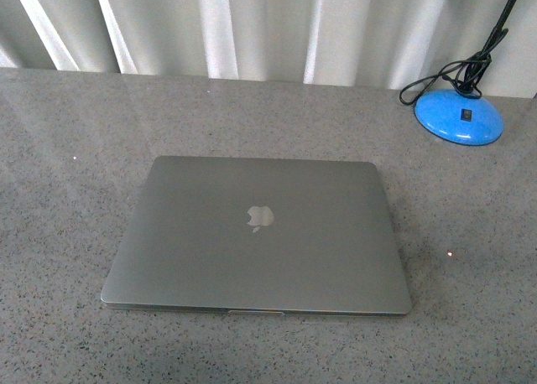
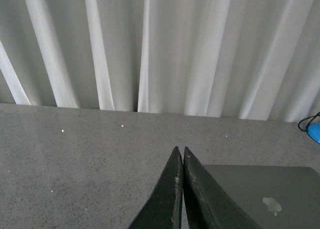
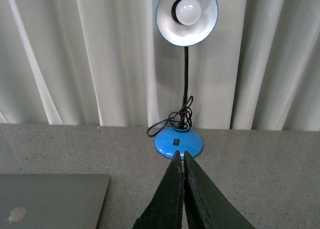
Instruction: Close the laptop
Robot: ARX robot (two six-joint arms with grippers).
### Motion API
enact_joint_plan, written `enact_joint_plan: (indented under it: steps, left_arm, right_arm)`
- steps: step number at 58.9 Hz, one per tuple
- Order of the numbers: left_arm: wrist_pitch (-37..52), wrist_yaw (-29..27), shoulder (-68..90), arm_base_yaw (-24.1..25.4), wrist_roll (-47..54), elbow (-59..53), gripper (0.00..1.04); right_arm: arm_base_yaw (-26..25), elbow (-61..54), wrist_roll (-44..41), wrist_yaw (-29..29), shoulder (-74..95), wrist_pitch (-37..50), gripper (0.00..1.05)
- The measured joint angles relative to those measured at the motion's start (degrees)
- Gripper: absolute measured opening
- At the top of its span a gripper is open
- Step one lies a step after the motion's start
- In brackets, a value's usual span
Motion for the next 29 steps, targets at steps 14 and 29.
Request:
enact_joint_plan:
  steps: [14, 29]
  left_arm:
    - [0.00, 0.02, -0.02, 0.00, 0.00, 0.00, 0.11]
    - [0.00, 0.02, -0.02, 0.00, 0.00, 0.00, 0.57]
  right_arm:
    - [0.00, 0.00, -0.02, 0.02, 0.00, 0.00, 0.15]
    - [0.00, 0.00, -0.02, 0.02, 0.00, 0.00, 0.59]
